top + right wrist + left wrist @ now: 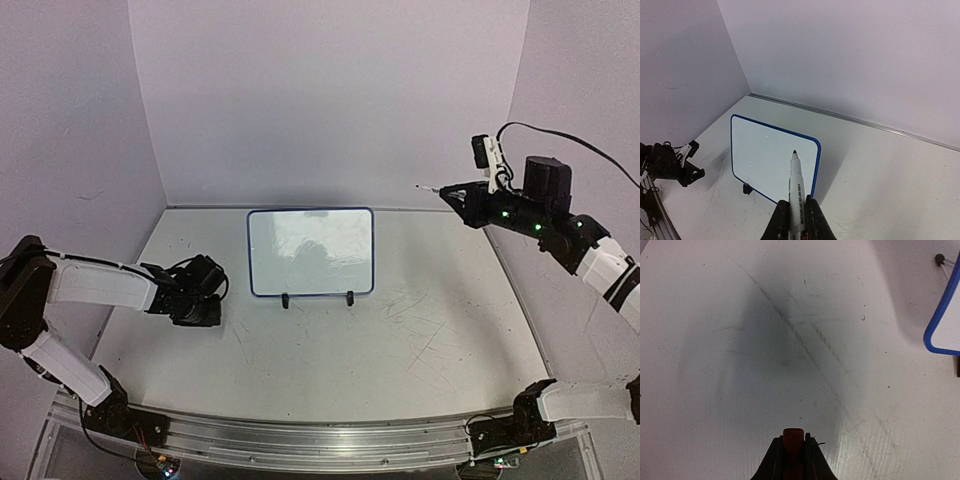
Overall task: Write a sentence on the whiteboard
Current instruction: Place the pen cap at the center of the board.
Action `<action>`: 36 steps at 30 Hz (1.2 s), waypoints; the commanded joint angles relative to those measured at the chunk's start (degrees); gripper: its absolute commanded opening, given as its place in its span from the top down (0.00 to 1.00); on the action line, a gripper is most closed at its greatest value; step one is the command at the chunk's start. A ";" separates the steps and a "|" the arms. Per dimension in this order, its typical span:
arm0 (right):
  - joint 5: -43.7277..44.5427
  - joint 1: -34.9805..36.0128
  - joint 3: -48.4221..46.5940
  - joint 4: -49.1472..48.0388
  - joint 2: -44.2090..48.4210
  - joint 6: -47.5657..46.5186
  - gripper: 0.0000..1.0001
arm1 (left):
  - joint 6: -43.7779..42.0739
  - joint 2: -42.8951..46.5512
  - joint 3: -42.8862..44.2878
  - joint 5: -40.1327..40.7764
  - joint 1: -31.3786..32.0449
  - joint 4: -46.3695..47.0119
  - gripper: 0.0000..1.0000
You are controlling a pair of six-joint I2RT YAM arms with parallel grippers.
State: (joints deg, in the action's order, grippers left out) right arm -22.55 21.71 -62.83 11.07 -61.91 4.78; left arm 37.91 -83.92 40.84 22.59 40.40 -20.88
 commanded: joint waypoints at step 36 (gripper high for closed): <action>0.63 0.08 2.83 -3.78 2.40 1.29 1.00 | 2.21 -1.06 -1.61 2.46 -0.05 0.53 0.71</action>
State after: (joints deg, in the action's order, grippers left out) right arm -22.50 21.71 -60.29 9.87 -61.12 5.65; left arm 39.51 -89.08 39.57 23.38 40.40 -20.53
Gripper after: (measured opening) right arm 0.099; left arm 0.252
